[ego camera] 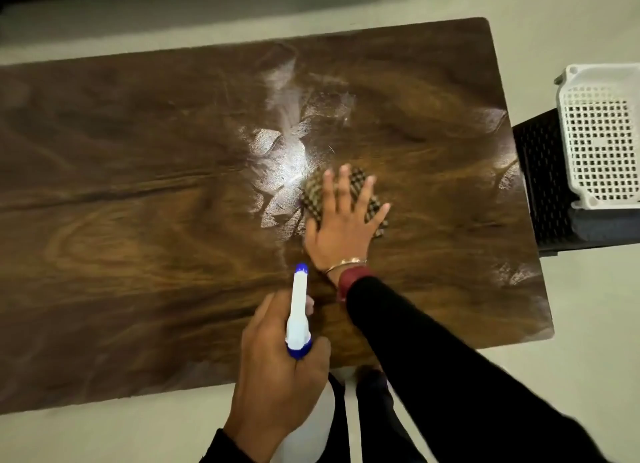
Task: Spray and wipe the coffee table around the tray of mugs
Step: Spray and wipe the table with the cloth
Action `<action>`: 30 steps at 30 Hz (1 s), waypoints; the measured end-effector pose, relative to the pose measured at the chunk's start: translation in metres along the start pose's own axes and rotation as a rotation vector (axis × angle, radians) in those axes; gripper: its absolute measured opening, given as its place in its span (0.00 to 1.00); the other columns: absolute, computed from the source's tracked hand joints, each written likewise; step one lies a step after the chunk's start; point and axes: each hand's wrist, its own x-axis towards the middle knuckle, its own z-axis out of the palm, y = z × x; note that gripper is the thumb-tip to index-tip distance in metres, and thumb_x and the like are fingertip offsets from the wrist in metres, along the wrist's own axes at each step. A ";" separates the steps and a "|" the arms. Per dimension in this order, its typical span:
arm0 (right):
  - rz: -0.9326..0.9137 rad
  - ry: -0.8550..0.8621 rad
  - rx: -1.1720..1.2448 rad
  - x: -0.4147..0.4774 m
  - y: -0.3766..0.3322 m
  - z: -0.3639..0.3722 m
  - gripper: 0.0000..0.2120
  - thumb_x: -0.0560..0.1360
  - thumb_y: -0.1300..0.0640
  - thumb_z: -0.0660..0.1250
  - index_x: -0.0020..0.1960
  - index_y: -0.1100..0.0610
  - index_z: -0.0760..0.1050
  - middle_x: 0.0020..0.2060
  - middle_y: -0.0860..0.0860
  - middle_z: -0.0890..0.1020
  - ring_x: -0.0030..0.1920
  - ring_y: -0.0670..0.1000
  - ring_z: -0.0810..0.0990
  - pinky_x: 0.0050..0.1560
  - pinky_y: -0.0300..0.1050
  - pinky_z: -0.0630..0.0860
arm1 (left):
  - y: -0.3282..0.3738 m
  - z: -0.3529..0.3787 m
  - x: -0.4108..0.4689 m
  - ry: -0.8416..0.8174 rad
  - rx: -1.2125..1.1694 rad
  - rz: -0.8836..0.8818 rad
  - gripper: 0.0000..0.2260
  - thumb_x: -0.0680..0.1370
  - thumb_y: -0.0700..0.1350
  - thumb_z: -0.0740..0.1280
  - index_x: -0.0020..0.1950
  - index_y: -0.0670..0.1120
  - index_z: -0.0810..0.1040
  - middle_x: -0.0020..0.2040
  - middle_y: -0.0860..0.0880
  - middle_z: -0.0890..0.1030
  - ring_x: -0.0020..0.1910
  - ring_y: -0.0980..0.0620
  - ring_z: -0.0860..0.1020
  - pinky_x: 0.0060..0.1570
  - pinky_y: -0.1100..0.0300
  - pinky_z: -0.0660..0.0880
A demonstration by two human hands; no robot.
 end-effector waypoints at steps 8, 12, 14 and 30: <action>-0.036 -0.024 -0.001 -0.056 0.080 0.000 0.43 0.72 0.39 0.60 0.85 0.49 0.54 0.85 0.49 0.52 0.84 0.63 0.48 0.74 0.80 0.51 | -0.004 -0.015 0.033 0.002 -0.002 0.029 0.15 0.66 0.43 0.72 0.48 0.57 0.74 0.43 0.57 0.78 0.45 0.53 0.79 0.41 0.69 0.78; 0.305 0.049 0.080 0.042 0.097 -0.030 0.38 0.78 0.37 0.51 0.85 0.51 0.52 0.85 0.50 0.50 0.83 0.66 0.46 0.73 0.82 0.49 | -0.004 -0.015 0.043 -0.037 0.017 0.059 0.16 0.66 0.41 0.73 0.48 0.55 0.74 0.41 0.56 0.77 0.41 0.52 0.79 0.39 0.59 0.79; 0.372 0.079 0.098 0.091 0.071 -0.036 0.39 0.78 0.37 0.50 0.85 0.52 0.51 0.85 0.51 0.49 0.83 0.69 0.45 0.73 0.82 0.49 | -0.003 -0.014 0.050 -0.017 0.040 0.055 0.19 0.66 0.41 0.74 0.50 0.58 0.72 0.42 0.56 0.77 0.42 0.52 0.79 0.40 0.62 0.79; 0.032 -0.004 0.006 0.093 0.099 -0.044 0.41 0.75 0.40 0.56 0.85 0.52 0.53 0.85 0.50 0.52 0.84 0.64 0.48 0.75 0.79 0.49 | 0.045 -0.007 0.141 0.049 0.014 0.043 0.16 0.65 0.40 0.72 0.48 0.57 0.75 0.43 0.57 0.79 0.43 0.55 0.80 0.40 0.67 0.78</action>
